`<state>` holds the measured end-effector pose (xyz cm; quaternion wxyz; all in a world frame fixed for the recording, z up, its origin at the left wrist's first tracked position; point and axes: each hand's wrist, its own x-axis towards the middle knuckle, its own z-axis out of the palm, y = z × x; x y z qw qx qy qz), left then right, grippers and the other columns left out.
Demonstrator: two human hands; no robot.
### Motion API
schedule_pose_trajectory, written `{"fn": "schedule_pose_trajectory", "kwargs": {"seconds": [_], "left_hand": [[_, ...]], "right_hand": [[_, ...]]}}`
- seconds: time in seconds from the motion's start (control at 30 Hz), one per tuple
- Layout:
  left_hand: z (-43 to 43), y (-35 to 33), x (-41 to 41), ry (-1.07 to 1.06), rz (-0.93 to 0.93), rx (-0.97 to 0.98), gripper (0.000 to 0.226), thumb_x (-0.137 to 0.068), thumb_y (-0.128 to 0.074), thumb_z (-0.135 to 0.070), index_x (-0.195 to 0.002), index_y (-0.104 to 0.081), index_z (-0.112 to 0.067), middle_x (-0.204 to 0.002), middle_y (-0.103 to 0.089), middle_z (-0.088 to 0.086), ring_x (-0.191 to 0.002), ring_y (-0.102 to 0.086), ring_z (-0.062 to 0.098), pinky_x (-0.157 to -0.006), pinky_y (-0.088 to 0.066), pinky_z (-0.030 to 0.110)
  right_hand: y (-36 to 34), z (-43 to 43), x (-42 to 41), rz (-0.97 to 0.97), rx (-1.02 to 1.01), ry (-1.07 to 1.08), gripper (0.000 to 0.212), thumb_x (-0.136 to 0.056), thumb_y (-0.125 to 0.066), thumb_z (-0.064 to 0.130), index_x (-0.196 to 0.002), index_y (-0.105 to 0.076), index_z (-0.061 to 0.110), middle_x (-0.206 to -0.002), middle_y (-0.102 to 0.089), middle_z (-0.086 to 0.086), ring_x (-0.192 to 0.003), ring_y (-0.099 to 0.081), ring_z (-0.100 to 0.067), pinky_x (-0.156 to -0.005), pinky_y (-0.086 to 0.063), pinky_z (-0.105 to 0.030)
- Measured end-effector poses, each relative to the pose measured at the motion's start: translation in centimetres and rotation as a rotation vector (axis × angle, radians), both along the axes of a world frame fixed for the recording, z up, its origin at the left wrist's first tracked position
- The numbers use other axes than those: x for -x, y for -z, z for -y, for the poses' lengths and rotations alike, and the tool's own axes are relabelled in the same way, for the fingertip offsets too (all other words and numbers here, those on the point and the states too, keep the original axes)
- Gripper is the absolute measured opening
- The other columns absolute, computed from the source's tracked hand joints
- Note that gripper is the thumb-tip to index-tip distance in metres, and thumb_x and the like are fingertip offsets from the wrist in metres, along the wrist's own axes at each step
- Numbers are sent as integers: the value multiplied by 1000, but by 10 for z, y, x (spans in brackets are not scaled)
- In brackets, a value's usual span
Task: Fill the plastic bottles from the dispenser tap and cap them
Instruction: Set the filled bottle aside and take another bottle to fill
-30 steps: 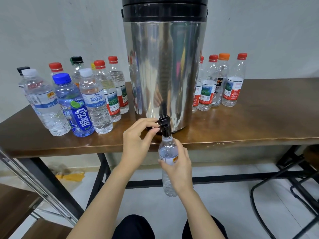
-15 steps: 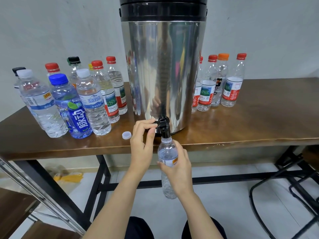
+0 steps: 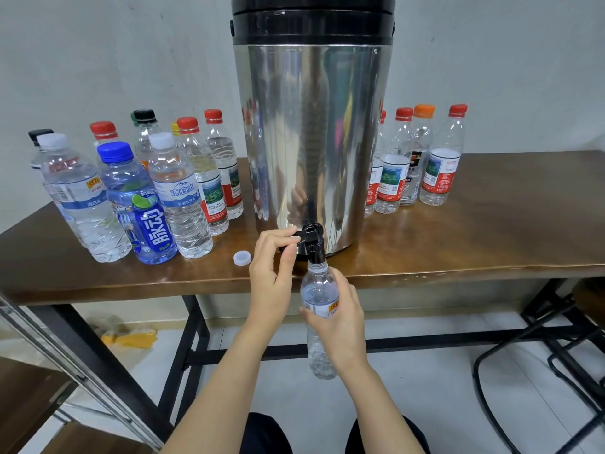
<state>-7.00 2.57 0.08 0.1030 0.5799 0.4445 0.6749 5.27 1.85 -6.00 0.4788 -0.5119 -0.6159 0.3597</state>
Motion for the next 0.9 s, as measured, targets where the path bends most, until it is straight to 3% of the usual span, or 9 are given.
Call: {"fn": "schedule_pose_trajectory", "kwargs": {"seconds": [0.3, 0.67, 0.9], "left_hand": [[0, 0, 0, 4, 13, -3, 16, -98, -51, -6, -100, -64, -15, -115, -61, -8, -114, -57, 9, -100, -41, 20], [0, 0, -2, 10, 40, -3, 15, -97, -51, -6, -98, -63, -15, -114, -61, -8, -114, -58, 10, -99, -41, 19], [0, 0, -2, 9, 38, -2, 15, -98, -51, -7, -98, -63, -15, -113, -61, -9, -113, -58, 8, -98, -41, 18]], "right_hand": [[-2, 1, 0, 9, -5, 4, 85, -72, -87, 19, -144, -42, 29, -132, -51, 11, -122, -49, -5, -95, -42, -17], [-4, 1, -1, -3, -6, -2, 84, -72, -87, 16, -142, -44, 30, -129, -51, 15, -117, -48, 2, -84, -36, 0], [-4, 2, -1, -10, 1, -12, 85, -72, -87, 16, -143, -43, 29, -130, -51, 14, -119, -49, -1, -88, -40, -5]]}}
